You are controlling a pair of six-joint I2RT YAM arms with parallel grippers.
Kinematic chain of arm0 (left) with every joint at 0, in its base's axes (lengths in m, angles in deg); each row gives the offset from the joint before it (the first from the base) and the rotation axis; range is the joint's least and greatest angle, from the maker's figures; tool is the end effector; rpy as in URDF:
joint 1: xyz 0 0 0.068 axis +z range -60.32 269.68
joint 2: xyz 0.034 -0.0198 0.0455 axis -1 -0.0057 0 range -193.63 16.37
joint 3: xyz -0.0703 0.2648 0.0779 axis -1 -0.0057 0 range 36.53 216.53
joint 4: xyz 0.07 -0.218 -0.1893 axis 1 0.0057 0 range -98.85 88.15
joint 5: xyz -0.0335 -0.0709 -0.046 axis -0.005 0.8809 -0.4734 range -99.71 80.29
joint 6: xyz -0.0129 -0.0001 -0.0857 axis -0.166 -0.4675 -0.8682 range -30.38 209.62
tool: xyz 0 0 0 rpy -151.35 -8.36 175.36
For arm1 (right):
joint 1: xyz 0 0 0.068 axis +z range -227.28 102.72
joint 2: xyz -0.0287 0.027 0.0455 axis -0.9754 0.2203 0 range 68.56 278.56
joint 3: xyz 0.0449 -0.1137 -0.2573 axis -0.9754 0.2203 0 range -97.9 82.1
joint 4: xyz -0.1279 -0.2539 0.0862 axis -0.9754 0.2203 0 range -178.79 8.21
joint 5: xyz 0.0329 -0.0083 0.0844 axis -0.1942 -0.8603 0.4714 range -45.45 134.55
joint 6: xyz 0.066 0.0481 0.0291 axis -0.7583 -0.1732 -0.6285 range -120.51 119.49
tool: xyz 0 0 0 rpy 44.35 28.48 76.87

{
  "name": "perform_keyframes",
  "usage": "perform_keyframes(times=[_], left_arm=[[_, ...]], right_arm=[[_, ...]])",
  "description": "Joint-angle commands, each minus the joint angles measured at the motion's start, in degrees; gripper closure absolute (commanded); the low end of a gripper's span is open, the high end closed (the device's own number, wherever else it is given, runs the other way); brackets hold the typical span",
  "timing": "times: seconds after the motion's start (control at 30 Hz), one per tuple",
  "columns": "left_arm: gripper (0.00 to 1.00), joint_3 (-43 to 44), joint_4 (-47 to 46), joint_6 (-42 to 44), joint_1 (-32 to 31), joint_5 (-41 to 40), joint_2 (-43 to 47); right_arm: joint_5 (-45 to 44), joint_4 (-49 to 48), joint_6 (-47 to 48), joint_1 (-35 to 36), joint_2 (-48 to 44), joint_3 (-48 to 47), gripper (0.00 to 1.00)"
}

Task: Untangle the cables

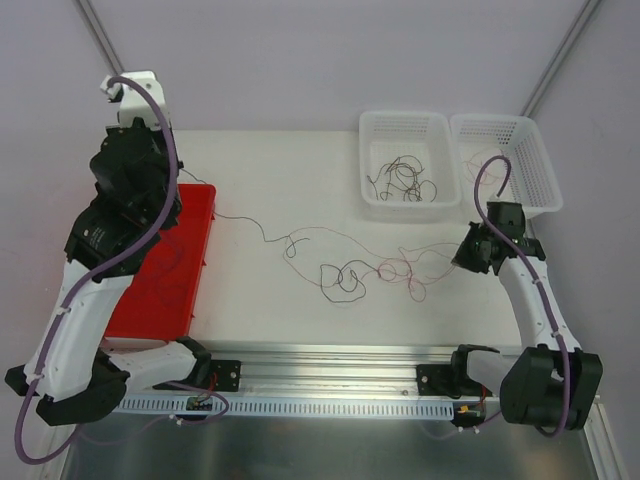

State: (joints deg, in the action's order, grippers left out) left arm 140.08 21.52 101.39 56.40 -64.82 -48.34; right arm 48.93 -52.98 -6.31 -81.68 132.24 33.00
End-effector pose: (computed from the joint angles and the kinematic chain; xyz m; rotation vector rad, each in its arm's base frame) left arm 0.2025 -0.0578 0.6048 -0.2256 1.4808 0.3796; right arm 0.2817 -0.0158 0.2323 0.1844 2.4425 0.1046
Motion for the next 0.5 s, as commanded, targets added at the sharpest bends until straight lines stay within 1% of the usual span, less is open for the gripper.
perform_keyframes(times=[0.0, 0.03, 0.07, 0.1, 0.13, 0.17, 0.2, 0.23, 0.27, 0.3, 0.33, 0.37, 0.4, 0.43, 0.47], left_arm=[[1.00, -8.78, 0.92, -3.67, 0.32, 3.86, 2.74], [1.00, -11.06, 1.35, -6.29, 0.32, 4.57, 3.44], [1.00, -15.52, 2.32, -7.97, 0.32, 5.45, 5.01], [1.00, -17.66, 2.67, -11.56, 0.41, 8.85, 5.99], [1.00, -19.77, 2.85, -13.77, 0.41, 10.45, 7.13], [1.00, -23.44, 3.03, -15.62, 0.32, 11.94, 9.23], [1.00, -25.13, 2.94, -18.60, 0.41, 14.83, 10.38], [1.00, -26.45, 3.03, -19.76, 0.32, 15.90, 11.35], [1.00, -28.56, 2.94, -20.55, 0.41, 17.22, 12.84], [1.00, -29.45, 3.11, -21.69, 0.41, 18.54, 13.55], [1.00, -30.15, 3.12, -22.22, 0.41, 21.25, 14.16], [1.00, -31.38, 3.12, -22.66, 0.41, 22.41, 15.48], [1.00, -32.09, 3.12, -23.45, 0.32, 23.55, 16.18], [1.00, -32.61, 3.20, -23.81, 0.32, 25.39, 16.89], [1.00, -33.66, 3.20, -24.25, 0.32, 26.01, 18.29]], right_arm=[[2.74, 0.23, -0.35, 0.10, 0.65, 3.21, 0.99], [2.39, 0.14, -0.35, 0.18, 0.57, 3.66, 0.99], [1.86, 0.22, -0.09, 0.27, 0.57, 4.01, 0.97], [1.86, 0.40, 0.18, 0.36, 0.57, 4.19, 0.93], [1.86, 0.75, 0.87, 0.71, 0.48, 3.84, 0.81], [1.77, 1.45, 1.32, 2.28, -0.13, 3.49, 0.76], [1.33, 1.71, 1.76, 3.60, -0.57, 3.05, 0.71], [0.72, 1.89, 2.54, 4.40, -1.10, 1.74, 0.60], [-0.15, 1.89, 2.99, 8.84, -1.71, 1.12, 0.54], [-0.51, 1.98, 3.34, 10.89, -2.85, 0.33, 0.49], [-1.04, 1.89, 3.60, 13.00, -3.29, -1.07, 0.40], [-2.35, 1.63, 3.52, 16.85, -3.65, -2.04, 0.37], [-2.88, 1.45, 3.34, 18.89, -4.09, -2.75, 0.35], [-3.06, 1.02, 3.43, 20.82, -4.35, -3.36, 0.34], [-3.06, -0.73, 3.69, 25.02, -4.44, -4.50, 0.34]])
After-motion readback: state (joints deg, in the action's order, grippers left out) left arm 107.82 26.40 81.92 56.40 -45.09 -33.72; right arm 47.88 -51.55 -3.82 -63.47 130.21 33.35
